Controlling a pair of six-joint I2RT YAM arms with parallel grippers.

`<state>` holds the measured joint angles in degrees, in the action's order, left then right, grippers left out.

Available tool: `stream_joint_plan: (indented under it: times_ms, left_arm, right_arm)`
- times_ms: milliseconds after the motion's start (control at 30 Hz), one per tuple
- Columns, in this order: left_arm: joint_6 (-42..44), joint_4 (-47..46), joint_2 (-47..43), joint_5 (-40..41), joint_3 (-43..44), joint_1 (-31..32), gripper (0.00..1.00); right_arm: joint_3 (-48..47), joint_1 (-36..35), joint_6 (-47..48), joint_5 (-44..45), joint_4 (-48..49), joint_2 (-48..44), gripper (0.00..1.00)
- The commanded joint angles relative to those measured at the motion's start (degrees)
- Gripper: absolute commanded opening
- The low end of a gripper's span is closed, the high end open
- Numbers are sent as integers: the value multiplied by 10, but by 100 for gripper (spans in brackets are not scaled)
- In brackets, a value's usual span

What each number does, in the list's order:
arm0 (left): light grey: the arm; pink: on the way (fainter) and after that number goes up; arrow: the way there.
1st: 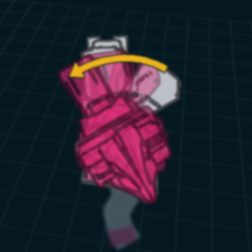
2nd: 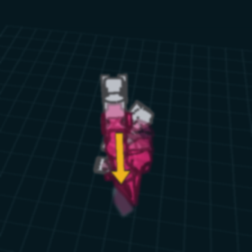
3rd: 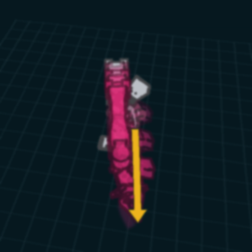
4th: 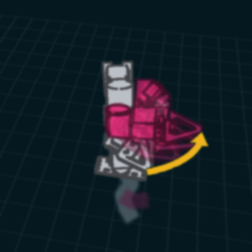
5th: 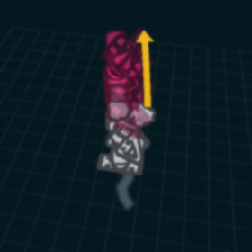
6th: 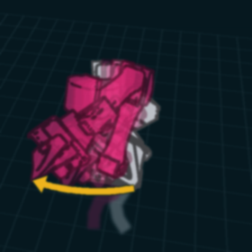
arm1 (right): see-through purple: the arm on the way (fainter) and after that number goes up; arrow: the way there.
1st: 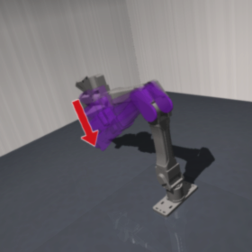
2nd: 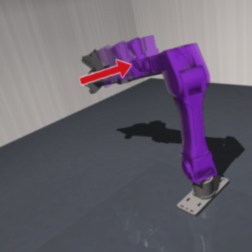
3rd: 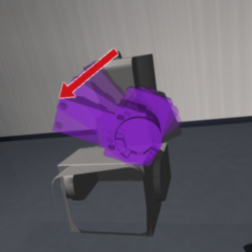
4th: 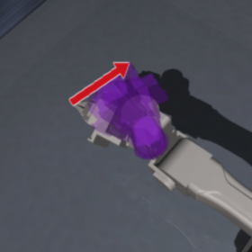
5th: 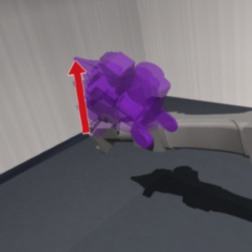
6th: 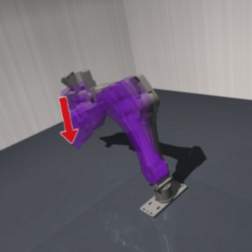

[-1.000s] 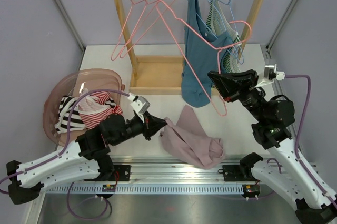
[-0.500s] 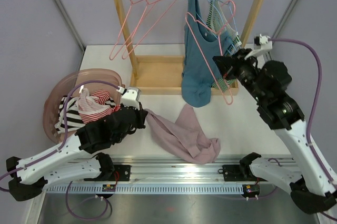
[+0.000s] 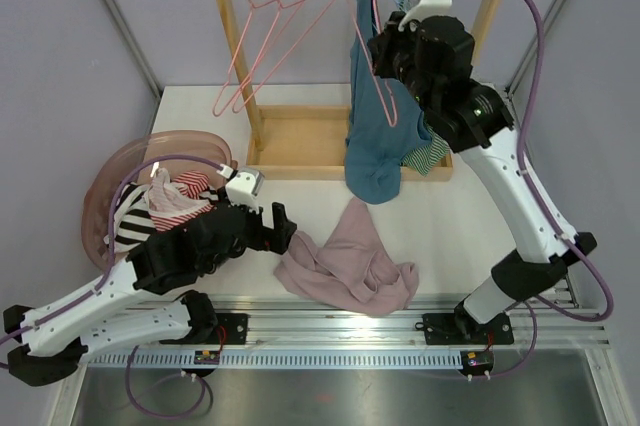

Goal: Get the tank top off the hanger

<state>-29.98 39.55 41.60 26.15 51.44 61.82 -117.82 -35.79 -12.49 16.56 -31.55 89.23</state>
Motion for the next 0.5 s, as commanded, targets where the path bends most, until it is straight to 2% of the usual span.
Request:
stream_joint_plan:
  times_ms: [0,200,467]
  left_arm:
    - [7,25,-19,-26,29,-1,99]
    - [4,41,-51,-29,16,-1,99]
    - [0,42,-82,-8,10,-1,99]
  right_arm:
    - [-78,-25,43,79,-8,72,0]
    - [-241,-45,64,100,-43,204,0]
    - [-334,-78,66,88,-47,299,0]
